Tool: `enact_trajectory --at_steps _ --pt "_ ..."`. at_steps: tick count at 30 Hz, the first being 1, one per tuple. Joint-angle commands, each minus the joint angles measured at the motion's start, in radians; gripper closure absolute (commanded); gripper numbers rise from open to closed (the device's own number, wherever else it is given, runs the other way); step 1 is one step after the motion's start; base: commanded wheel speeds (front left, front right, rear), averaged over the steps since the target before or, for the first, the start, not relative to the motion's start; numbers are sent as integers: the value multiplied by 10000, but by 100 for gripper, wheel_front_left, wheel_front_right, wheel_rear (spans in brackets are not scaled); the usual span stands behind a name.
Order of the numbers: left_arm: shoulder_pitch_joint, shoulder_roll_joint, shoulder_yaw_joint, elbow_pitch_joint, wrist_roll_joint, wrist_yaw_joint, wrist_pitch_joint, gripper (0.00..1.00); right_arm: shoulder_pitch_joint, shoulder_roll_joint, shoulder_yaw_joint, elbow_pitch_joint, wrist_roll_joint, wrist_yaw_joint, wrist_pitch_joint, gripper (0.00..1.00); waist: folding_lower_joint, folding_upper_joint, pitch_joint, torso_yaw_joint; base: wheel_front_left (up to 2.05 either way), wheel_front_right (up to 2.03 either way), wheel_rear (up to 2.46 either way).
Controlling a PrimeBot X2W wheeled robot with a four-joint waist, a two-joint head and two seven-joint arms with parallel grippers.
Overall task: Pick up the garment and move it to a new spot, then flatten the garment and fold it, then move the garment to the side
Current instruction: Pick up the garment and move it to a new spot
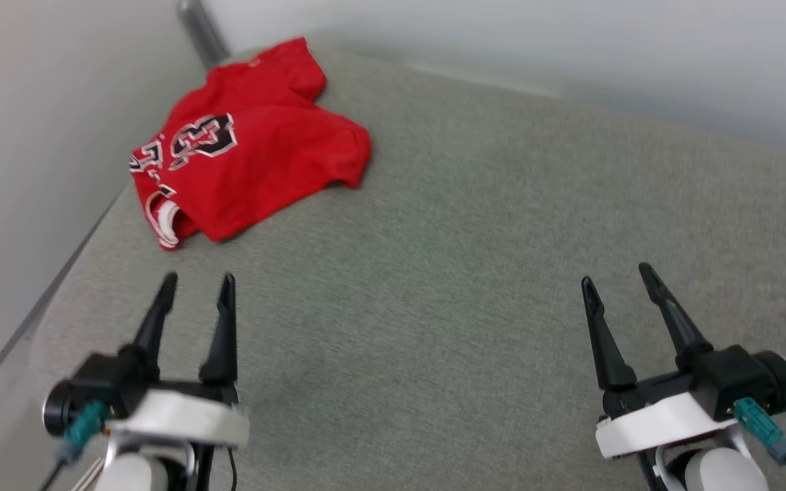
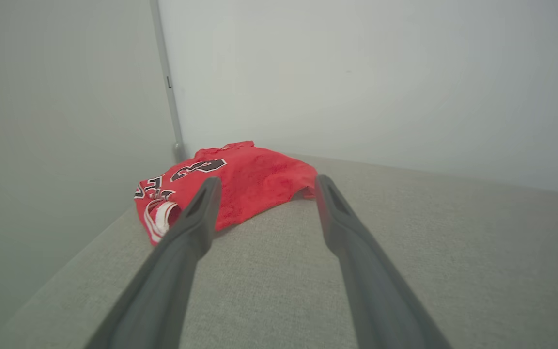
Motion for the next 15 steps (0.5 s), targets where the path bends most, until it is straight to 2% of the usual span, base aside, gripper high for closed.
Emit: enact_trajectory --at_steps 1,2,6,13,15 --pt "-346 105 -117 155 -240 -4 -26 0 -165 -1 -27 -61 -56 -7 -25 0 0 0 839 -512 0 0 0" --pt "-651 298 -317 489 -609 -11 -21 0 -244 -2 -35 -109 -161 -7 -25 0 0 0 1056 -626 0 0 0" --pt "-2405 1746 -1365 1303 -2227 -11 538 0 -535 -4 -151 -325 -487 -7 -25 0 0 0 1839 -1088 0 0 0" --pt "-5444 4487 -2532 2065 -4834 -15 2986 0 -1006 -5 -380 -742 -902 -7 -25 0 0 0 3097 -1791 0 0 0" --pt "-6203 5079 -2691 2504 -5417 -15 3755 0 -1142 -4 -429 -848 -921 -7 -25 0 0 0 3347 -1992 0 0 0"
